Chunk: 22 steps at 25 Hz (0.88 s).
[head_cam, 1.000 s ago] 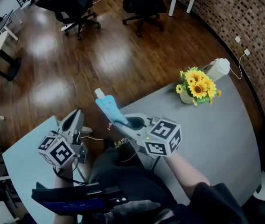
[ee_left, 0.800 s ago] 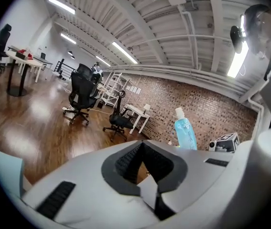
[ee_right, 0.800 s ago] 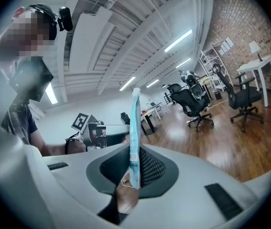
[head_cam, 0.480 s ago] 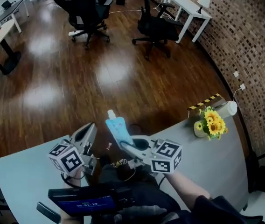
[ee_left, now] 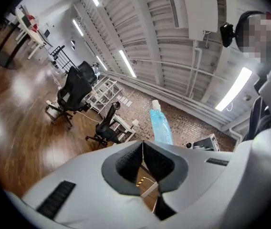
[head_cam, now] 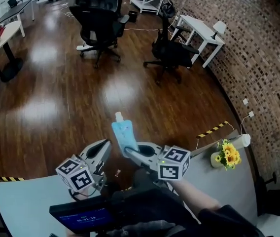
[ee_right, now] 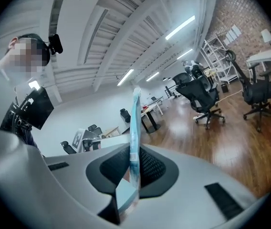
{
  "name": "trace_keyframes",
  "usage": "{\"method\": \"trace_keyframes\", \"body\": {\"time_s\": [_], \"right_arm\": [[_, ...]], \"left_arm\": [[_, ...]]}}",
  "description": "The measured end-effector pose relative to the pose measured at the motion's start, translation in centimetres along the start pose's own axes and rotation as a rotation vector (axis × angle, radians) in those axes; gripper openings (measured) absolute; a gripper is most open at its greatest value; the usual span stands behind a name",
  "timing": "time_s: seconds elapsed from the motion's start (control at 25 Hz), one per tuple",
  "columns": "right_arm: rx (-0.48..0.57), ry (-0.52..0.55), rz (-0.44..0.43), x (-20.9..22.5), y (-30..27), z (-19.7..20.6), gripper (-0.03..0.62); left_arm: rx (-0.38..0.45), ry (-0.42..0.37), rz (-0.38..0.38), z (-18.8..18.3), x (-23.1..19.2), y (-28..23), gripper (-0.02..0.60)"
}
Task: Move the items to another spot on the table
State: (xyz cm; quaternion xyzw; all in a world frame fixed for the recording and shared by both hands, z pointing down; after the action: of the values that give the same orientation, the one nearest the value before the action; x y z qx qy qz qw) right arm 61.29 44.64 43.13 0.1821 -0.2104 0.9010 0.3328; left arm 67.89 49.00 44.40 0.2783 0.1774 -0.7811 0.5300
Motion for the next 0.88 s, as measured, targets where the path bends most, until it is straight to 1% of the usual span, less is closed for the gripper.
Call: {"method": "trace_keyframes", "body": {"time_s": [0.08,0.16,0.2,0.24,0.28,0.36,0.4,0.44,0.52,0.64,0.72,0.8,0.88], "right_arm": [[-0.006,0.007,-0.013,-0.1,-1.1,-0.7,0.039],[-0.012,0.017,-0.030,0.0,-2.4,-1.6,0.039],[-0.017,0.026,-0.036,0.3,-3.1,-2.2,0.040],[-0.025,0.041,-0.038,0.7,-3.7,-2.6,0.040],[-0.034,0.059,-0.037,1.2,-4.2,-3.0,0.040],[-0.049,0.104,-0.037,2.5,-5.0,-4.1,0.040],[-0.050,0.126,-0.039,3.3,-5.4,-4.9,0.040],[-0.047,0.144,-0.042,4.2,-5.7,-5.7,0.040],[-0.037,0.157,-0.044,5.7,-6.5,-7.0,0.040],[-0.015,0.153,-0.055,7.4,-7.3,-8.0,0.040],[0.001,0.153,-0.067,9.0,-6.8,-8.6,0.040],[0.029,0.114,-0.064,11.4,-5.8,-9.4,0.040],[0.075,0.038,-0.056,13.9,-5.0,-10.4,0.040]], "left_arm": [[0.026,0.004,0.032,-1.3,-0.4,0.4,0.015],[0.081,0.026,0.053,-3.3,-1.0,0.7,0.018],[0.098,0.032,0.048,-4.1,-1.5,0.6,0.025],[0.098,0.027,0.022,-4.7,-2.2,0.3,0.032],[0.083,0.006,-0.023,-5.0,-3.1,-0.1,0.032],[0.050,-0.074,-0.121,-5.7,-4.9,-1.3,0.031],[0.042,-0.109,-0.151,-6.3,-5.6,-2.0,0.031],[0.039,-0.130,-0.164,-7.1,-6.1,-2.7,0.031],[0.029,-0.151,-0.174,-8.6,-7.1,-3.9,0.031],[-0.026,-0.188,-0.204,-10.3,-8.7,-5.8,0.026],[-0.059,-0.199,-0.204,-10.7,-9.0,-8.4,0.026],[-0.094,-0.208,-0.172,-10.7,-8.6,-11.6,0.026],[-0.127,-0.205,-0.147,-11.2,-8.3,-14.4,0.026]]}}
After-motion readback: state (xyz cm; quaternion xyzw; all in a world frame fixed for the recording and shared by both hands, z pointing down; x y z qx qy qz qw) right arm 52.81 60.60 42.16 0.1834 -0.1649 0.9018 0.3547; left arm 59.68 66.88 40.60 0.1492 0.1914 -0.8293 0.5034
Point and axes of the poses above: the fingertips, and each gripper's own axes: y backward along the fingers, x to its right, z out of its underside, the point moved 1 cm from there along y, backward along the fingers, and after that the axes turned 2 degrees about z, right-handed, at the moved point
